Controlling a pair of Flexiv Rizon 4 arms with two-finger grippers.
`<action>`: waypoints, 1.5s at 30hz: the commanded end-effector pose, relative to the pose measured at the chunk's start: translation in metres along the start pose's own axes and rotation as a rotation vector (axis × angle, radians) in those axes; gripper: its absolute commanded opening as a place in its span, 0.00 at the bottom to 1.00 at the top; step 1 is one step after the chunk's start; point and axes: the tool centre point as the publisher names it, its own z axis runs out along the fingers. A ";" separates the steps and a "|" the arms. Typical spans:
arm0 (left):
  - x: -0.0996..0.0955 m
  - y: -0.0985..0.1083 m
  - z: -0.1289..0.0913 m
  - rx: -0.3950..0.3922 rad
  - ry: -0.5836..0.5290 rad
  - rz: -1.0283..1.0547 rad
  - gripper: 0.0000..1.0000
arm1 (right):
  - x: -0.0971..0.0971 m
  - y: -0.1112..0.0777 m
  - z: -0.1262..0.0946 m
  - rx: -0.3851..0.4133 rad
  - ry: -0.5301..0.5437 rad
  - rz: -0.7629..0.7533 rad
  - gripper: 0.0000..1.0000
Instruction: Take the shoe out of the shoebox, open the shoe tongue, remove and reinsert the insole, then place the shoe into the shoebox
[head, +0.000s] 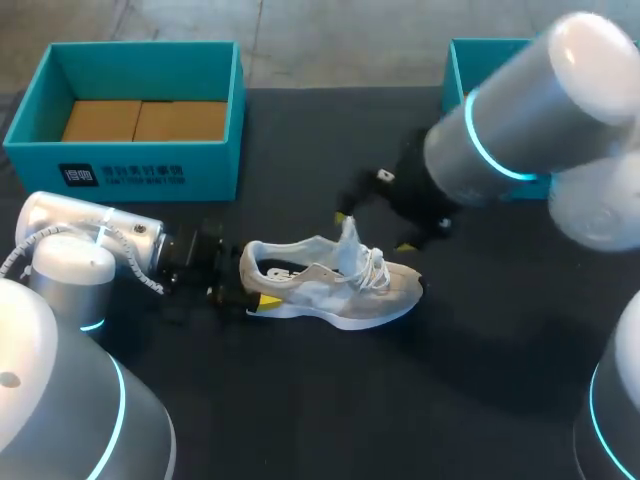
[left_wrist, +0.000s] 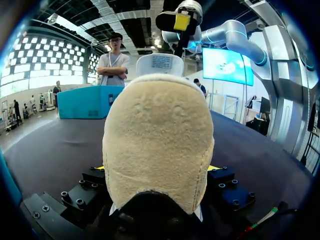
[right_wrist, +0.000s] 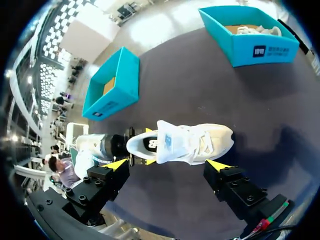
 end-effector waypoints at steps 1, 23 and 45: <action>0.000 0.003 0.000 -0.002 0.000 0.000 0.00 | 0.037 0.006 0.006 0.038 -0.337 -0.035 1.00; 0.000 0.003 0.000 -0.002 0.000 0.000 0.00 | 0.099 -0.004 0.016 0.144 -0.664 -0.347 0.00; 0.000 0.003 0.000 -0.002 0.000 0.000 0.00 | 0.082 -0.021 0.023 0.116 -0.569 -0.749 0.00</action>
